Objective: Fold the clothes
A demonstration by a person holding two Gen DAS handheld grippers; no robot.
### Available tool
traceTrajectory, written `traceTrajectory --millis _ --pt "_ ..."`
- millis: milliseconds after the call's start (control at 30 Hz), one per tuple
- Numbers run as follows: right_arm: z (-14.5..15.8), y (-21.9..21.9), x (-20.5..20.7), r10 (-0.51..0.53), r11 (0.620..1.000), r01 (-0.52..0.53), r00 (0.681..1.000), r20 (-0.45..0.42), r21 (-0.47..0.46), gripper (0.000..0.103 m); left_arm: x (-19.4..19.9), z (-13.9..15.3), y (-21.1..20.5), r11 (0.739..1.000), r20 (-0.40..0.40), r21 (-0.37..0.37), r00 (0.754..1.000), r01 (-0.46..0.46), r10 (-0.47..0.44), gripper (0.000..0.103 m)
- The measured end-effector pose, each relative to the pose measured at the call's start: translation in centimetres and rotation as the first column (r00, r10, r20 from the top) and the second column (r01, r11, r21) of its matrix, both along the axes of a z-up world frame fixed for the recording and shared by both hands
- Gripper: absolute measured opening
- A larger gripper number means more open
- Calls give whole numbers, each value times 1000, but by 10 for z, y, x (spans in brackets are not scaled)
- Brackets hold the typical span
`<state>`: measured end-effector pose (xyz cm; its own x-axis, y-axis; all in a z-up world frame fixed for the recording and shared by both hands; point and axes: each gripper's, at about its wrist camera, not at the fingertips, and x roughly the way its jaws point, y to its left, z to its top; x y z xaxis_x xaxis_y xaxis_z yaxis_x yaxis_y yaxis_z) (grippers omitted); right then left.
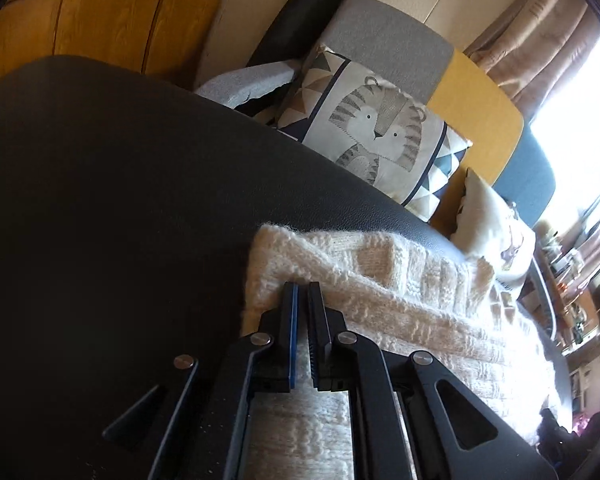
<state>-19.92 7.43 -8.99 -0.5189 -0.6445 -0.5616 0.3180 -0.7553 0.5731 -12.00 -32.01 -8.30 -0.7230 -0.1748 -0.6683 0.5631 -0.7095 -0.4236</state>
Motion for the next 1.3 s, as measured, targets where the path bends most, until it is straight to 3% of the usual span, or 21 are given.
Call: traceTrajectory --millis 100,267,433,600,700,800,900,967,1133,1300 --pt "12 -6 -2 12 999 -12 1000 0 51 18 2 -3 -1 1000 -13 9 1000 1 -1 7" --pt "46 -41 -15 105 982 -82 986 -131 170 18 2 -3 1 1000 -15 2 1000 -1 1 7" --pt "26 -78 -49 136 919 -102 989 -63 381 16 5 -6 1 1000 -23 5 1000 -3 3 7" --pt "15 -67 -51 95 937 -64 993 -73 342 14 4 -6 4 1000 -12 -20 1000 -6 6 7" --pt "25 -58 -49 94 949 -76 995 -45 305 16 5 -7 3 1000 -23 -5 1000 -6 5 7" --pt "37 -37 -29 54 972 -46 998 -28 229 18 4 -7 4 1000 -19 -10 1000 -6 6 7" --pt "29 -25 -15 48 966 -44 999 -8 256 18 3 -5 5 1000 -6 -18 1000 -5 5 7" --pt "29 -9 0 4 976 0 1000 -20 216 18 1 -3 5 1000 8 -18 1000 5 -5 7" --pt "26 38 42 -71 997 68 995 76 47 22 16 12 15 991 53 -14 990 134 -133 10" --pt "17 61 85 -21 995 12 995 97 96 22 68 19 47 963 22 -4 962 271 -271 14"
